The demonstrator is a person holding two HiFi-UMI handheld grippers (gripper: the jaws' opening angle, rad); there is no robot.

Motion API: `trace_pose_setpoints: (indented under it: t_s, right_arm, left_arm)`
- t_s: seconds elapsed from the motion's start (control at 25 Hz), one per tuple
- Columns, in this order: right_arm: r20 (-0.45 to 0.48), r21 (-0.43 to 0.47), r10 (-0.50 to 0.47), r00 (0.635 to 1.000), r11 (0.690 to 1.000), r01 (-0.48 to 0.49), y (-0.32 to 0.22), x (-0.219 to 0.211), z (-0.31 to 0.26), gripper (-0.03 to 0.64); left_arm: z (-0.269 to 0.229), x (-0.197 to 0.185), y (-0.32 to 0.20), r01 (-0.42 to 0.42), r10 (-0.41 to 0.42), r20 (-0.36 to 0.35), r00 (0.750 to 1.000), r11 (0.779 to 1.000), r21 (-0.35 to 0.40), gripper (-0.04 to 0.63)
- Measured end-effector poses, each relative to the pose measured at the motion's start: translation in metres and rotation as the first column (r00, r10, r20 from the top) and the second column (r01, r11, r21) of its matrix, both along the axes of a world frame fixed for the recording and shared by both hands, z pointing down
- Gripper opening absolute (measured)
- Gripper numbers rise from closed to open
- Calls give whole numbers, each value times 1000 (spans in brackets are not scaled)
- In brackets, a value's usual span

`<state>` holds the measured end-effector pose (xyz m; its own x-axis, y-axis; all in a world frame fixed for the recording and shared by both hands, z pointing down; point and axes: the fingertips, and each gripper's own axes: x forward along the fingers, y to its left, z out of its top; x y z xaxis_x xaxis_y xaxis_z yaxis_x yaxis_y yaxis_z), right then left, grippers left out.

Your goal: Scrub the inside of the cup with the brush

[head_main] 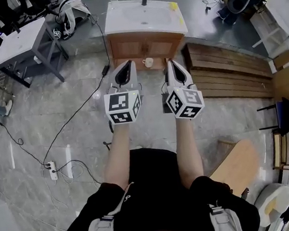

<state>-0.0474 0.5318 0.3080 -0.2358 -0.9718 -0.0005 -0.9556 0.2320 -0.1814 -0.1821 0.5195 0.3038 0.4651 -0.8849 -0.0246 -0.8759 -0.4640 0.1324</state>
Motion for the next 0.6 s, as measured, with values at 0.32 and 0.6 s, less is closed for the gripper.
trace_pose_setpoints:
  t_s: [0.32,0.6]
  right_arm:
    - [20,-13,41,999,999,-41,-8,17,1,-2]
    - [25,3,30,999,1000,-30,-30,26,-3,-2]
  left_arm:
    - [2,3,-13,-14,14,-24,1000,1000,-12,-3]
    - [3,4,-33,4,-4,-36,999,1000,-9,-3]
